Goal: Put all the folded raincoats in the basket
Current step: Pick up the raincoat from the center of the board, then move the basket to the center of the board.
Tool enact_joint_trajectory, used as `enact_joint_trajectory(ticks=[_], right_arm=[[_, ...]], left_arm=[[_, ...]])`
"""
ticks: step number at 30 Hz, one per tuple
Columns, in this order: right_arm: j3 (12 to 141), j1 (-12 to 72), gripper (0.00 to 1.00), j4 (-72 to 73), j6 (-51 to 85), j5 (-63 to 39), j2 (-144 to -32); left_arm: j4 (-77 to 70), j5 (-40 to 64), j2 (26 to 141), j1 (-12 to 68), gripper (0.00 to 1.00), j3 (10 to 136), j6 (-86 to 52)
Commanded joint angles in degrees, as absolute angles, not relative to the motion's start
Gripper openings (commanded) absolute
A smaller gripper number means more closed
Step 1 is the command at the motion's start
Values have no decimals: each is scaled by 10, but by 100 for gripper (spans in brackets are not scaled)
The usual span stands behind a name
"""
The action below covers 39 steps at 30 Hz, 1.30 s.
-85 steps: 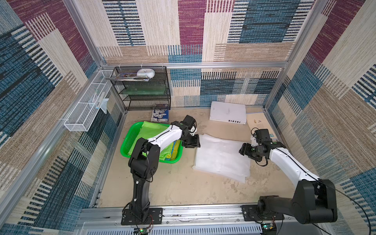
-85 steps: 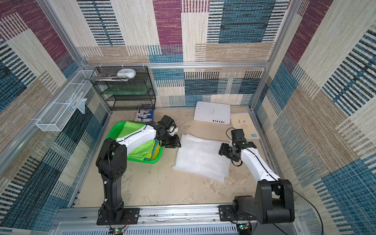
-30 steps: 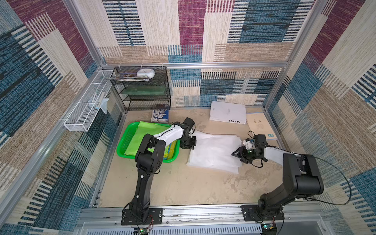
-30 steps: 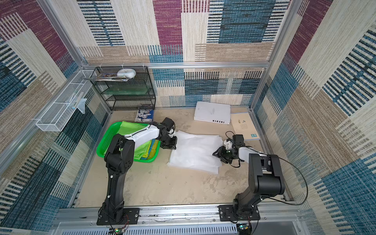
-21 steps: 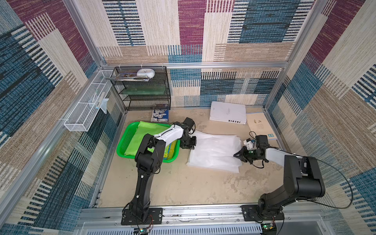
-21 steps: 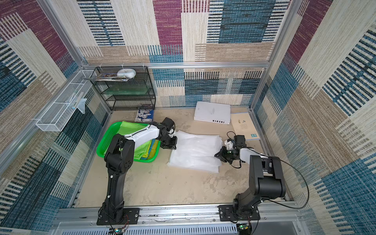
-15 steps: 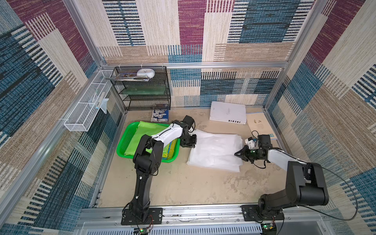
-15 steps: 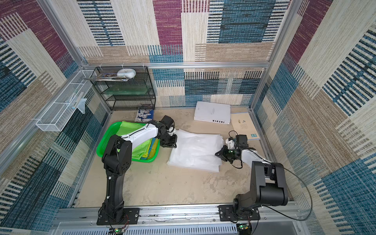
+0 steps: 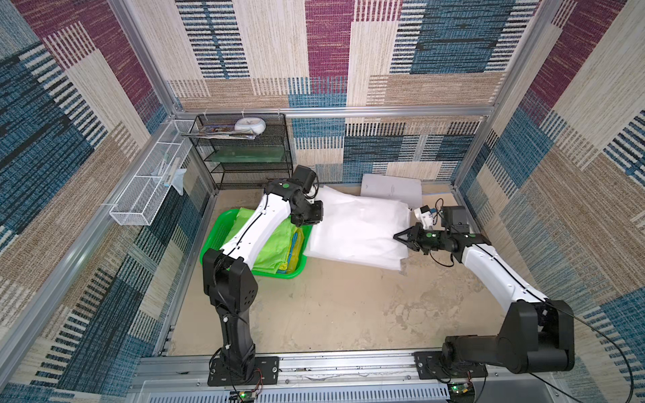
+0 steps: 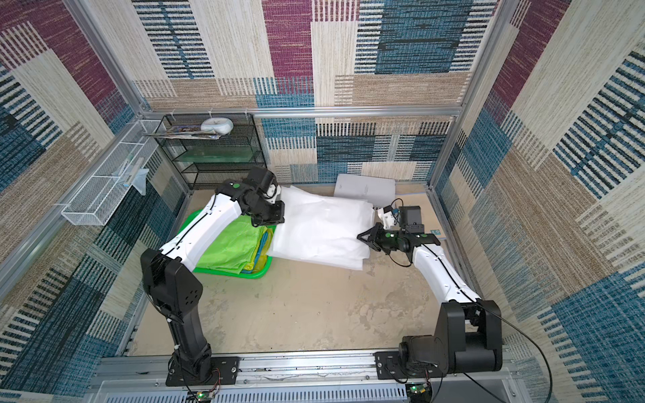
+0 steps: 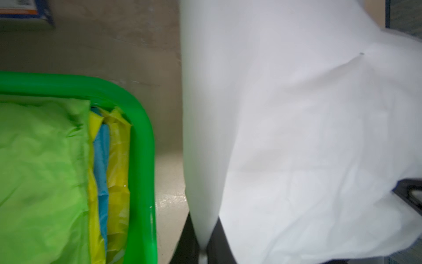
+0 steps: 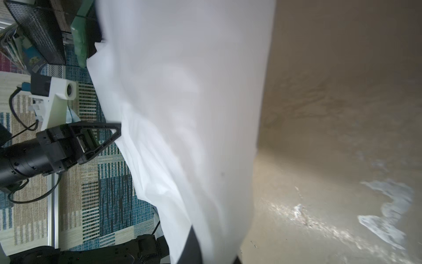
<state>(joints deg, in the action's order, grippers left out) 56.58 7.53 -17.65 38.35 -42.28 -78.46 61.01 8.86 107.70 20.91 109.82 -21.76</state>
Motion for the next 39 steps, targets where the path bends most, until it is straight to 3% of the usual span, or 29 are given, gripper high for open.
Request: enact_joint_trajectory(ticks=[1,8,17,28,39], right_arm=[[607,149,0,-113,469,-389,-817],[768,311,0,-71,528,-337,-988],[911,404,0,-37,566,-316,-1156],[1007,450,0,-86,570,-291,-1272],[983,451,0,-199,488,-278,-1254]], left_arm=[[653,-13,1050,165,0,1093,-200],[673,-149,1023,67,0,1065,-169],[661,-219,1028,-49,0,1056,-155],[637,-230,1059,-82,0,1047,-151],[611,-143,1043,-83,0,990,-146]])
